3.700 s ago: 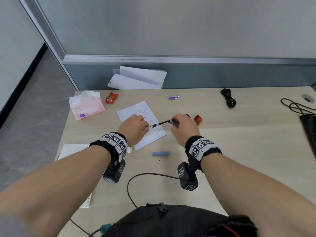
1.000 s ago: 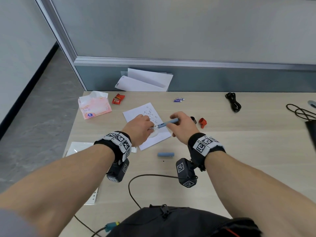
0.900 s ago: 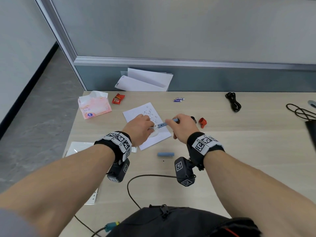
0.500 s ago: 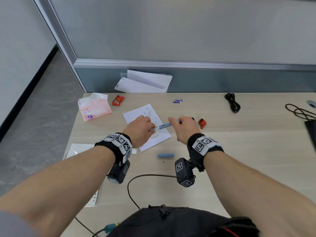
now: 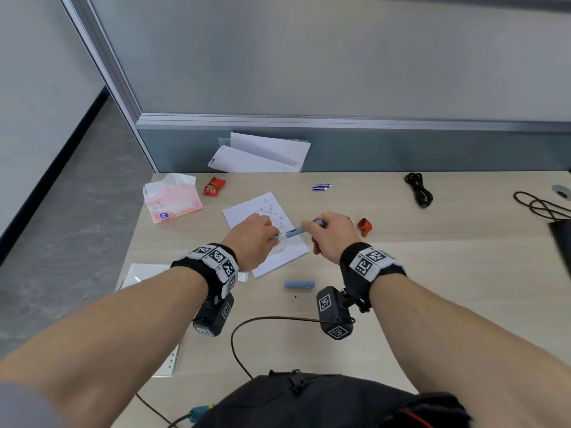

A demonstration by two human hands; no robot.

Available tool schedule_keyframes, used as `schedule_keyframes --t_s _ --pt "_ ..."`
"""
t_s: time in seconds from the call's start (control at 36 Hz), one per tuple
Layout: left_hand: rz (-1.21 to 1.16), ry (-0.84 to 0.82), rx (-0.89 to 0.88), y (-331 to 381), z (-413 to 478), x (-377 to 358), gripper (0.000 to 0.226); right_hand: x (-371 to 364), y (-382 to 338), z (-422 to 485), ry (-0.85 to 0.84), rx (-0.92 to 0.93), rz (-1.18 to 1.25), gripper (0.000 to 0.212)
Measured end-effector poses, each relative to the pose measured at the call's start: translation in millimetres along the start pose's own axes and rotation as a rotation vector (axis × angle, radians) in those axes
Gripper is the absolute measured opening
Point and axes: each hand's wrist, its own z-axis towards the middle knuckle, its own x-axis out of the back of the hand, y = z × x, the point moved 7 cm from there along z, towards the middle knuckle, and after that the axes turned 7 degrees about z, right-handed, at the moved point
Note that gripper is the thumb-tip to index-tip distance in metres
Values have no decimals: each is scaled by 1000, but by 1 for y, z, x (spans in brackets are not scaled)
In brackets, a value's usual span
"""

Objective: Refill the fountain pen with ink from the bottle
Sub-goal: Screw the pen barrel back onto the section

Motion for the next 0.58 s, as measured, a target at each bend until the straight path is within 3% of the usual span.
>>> schedule_keyframes --t_s 0.17,0.31,0.44,0.58 --pt "-35 -25 5 2 3 -3 28 5 -2 -2 42 2 -106 38" --pt "-95 -44 59 -5 4 -2 31 6 7 -3 55 -46 -18 22" --pt "-236 93 311 -36 1 13 30 6 7 -4 75 -77 65 17" --pt "-249 139 249 -15 5 18 22 6 6 -6 85 -98 127 14"
